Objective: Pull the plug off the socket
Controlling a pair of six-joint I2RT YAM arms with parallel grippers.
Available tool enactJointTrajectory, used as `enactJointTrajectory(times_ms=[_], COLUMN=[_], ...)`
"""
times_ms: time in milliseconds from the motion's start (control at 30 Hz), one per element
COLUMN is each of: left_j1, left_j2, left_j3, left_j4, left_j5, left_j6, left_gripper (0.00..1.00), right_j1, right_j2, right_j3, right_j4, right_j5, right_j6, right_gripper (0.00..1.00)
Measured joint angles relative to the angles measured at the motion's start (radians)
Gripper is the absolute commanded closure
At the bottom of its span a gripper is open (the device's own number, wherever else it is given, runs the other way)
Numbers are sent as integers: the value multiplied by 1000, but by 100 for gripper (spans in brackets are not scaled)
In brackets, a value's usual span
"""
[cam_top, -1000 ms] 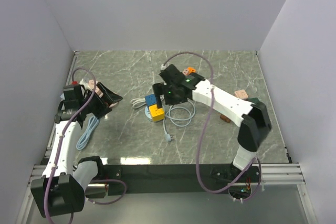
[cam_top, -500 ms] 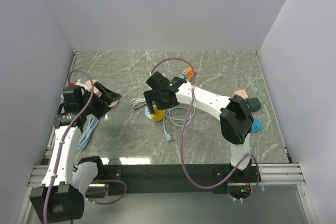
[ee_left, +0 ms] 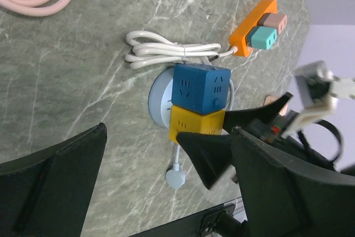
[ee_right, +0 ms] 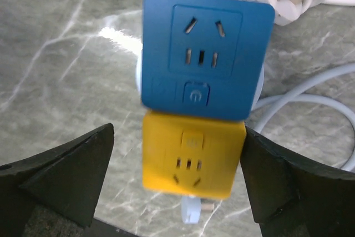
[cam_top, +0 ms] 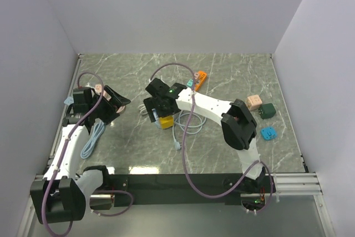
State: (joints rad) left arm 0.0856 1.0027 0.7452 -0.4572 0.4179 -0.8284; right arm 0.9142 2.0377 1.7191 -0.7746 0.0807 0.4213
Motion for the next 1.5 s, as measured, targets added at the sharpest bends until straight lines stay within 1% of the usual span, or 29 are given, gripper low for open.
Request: enactJointTrajectory(times_ms=[100,133,200,233,267,300,333,400,433,567,800,933,1033,1267,1367,1400,1467,1500], left_j1=[-6,-7,-9,-9,-9,-9,-9,-12,-14,-58,-224,-297,-322,-341,-357,-361,-376,-387], left_j2=[1,0,-1,-4,-6,-11,-13,-17,-17,-9,76,107,124,142,169,182,204,213], left_j3=[0,0,-2,-5,-8,-13,-18,-34,-42,-72,-111,-123,-129,-144,-144,-144,-140,-137], left_j4=[10,13,18,24,26,30,31,36,37,49,92,114,149,214,232,240,259,265], left_j5=[-1,-1,-1,-1,-1,-1,-1,0,0,-5,-36,-69,-83,-129,-146,-151,-155,-164], left_j6=[0,1,2,3,3,4,4,5,5,13,8,-21,-44,-99,-108,-115,-126,-129], left_gripper=[1,1,1,1,1,1,1,1,1,0,1,1,2,3,8,13,17,22], right_j1=[3,3,2,1,1,2,2,2,1,-19,-119,-174,-195,-187,-185,-185,-185,-186], right_j2=[37,45,52,52,51,49,47,39,36,15,-77,-108,-140,-187,-210,-216,-218,-218], right_j3=[12,8,-10,-18,-21,-26,-30,-40,-44,-67,-160,-211,-275,-356,-381,-386,-395,-402], right_j4=[-1,-2,3,11,15,22,27,37,40,61,129,224,288,372,398,399,401,406], right_j5=[13,15,18,16,17,19,18,15,13,-40,-288,-386,-444,-530,-552,-550,-548,-548], right_j6=[4,5,12,19,22,26,28,31,31,47,163,235,279,325,339,340,343,345], right_gripper=[17,28,38,47,52,64,71,86,100,100,100,100,100,100,100,100,100,100])
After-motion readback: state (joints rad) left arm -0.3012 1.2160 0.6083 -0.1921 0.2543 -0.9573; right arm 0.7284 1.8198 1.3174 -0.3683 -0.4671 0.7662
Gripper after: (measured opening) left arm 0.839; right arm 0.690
